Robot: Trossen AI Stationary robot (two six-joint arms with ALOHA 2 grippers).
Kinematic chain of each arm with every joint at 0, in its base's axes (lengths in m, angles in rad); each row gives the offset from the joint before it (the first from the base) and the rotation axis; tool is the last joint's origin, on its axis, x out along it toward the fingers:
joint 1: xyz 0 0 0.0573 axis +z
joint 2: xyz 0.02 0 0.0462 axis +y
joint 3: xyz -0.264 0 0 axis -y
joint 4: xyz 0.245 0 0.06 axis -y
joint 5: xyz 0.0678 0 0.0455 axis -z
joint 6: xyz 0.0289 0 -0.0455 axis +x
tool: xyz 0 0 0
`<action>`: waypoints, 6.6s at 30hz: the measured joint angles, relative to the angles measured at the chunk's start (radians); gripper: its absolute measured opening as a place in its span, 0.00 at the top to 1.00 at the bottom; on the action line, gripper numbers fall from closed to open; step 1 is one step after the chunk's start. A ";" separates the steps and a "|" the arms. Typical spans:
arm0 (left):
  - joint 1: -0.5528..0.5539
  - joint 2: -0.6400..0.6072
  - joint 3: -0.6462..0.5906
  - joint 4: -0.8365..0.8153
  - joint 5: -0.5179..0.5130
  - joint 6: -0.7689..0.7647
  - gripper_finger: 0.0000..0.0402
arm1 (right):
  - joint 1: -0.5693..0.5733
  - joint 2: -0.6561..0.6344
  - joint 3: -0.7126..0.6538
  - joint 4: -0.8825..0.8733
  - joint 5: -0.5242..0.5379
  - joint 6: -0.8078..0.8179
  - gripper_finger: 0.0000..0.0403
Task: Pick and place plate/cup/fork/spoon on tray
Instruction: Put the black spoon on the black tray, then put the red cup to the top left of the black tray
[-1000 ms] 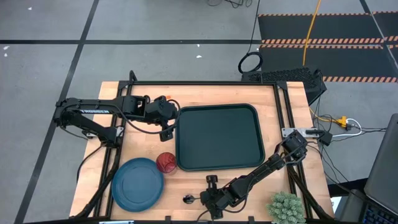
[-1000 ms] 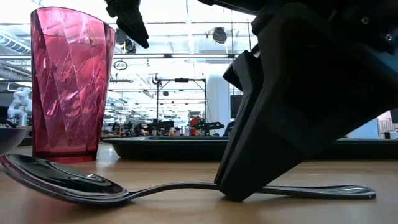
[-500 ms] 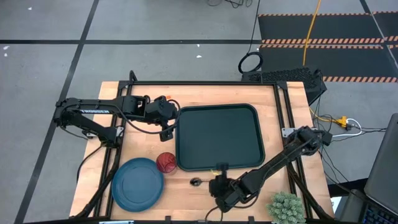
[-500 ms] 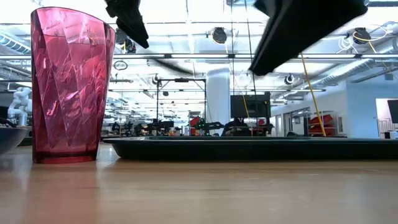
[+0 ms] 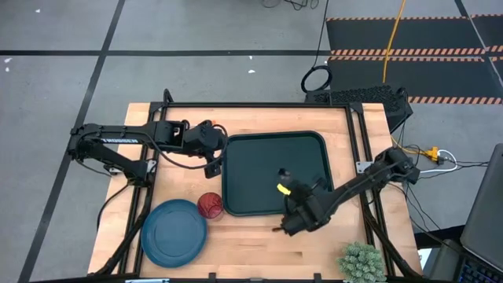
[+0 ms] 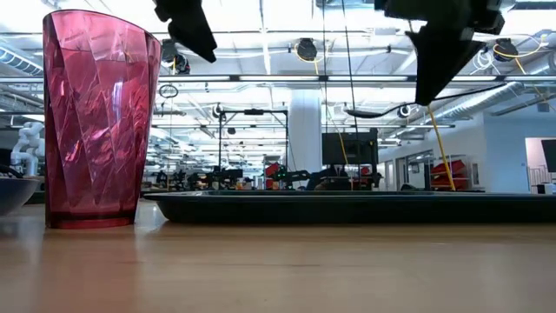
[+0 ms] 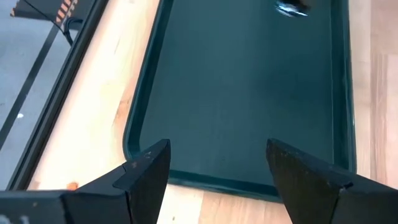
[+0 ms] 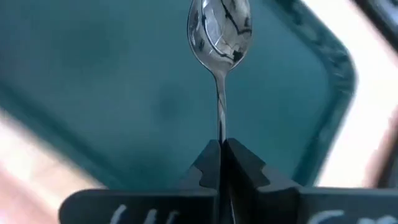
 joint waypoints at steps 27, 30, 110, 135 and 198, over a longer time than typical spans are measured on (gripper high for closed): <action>-0.173 -0.072 -0.236 0.557 -0.164 0.086 0.33 | -0.151 -0.473 -0.718 0.437 0.024 0.319 1.00; -0.192 -0.139 -0.295 0.681 -0.165 0.098 0.33 | -0.167 -0.504 -0.771 0.510 0.021 0.271 1.00; -0.197 -0.359 -0.606 1.309 -0.261 0.461 0.33 | -0.305 -0.412 -0.978 0.883 -0.042 0.263 0.81; -0.197 -0.359 -0.606 1.307 -0.271 0.486 0.33 | -0.306 -0.536 -0.980 0.846 -0.062 0.204 0.65; -0.369 0.022 0.219 -0.271 -0.020 -0.438 0.74 | -0.529 -0.737 -1.006 2.292 -0.135 -1.706 0.65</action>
